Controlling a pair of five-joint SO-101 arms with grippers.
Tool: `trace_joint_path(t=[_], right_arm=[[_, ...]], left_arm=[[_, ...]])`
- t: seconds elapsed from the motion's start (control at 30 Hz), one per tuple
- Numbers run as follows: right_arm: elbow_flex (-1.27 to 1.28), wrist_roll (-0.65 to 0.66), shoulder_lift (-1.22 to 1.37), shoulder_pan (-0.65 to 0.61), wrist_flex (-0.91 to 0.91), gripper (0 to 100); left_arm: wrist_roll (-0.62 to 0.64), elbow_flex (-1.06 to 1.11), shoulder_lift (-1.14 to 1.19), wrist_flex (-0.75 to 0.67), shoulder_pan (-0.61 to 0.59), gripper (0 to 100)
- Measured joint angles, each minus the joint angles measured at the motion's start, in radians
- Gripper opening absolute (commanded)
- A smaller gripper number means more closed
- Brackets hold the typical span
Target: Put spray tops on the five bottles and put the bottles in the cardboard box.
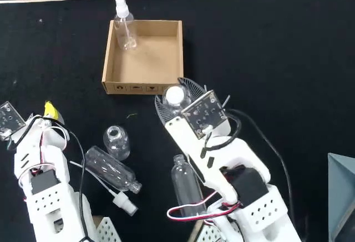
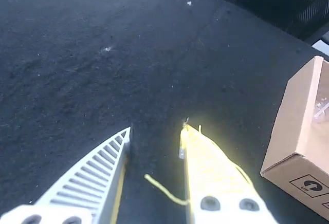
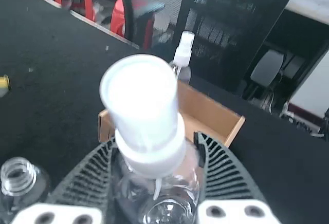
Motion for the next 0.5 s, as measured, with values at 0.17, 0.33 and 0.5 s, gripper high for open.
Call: trace_joint_path(t=[0.17,0.33,0.5], right_arm=[[-0.077,0.000,0.101,0.000,0.000,9.6],[-0.176,-0.044,0.253,0.000,0.000,9.6],[-0.262,-0.051,0.379,0.000,0.000,9.6]], left_arm=[[0.000,0.000,0.000,0.000,-0.003,15],[0.000,0.000,0.000,0.000,-0.003,15],[0.000,0.000,0.000,0.000,-0.003,15]])
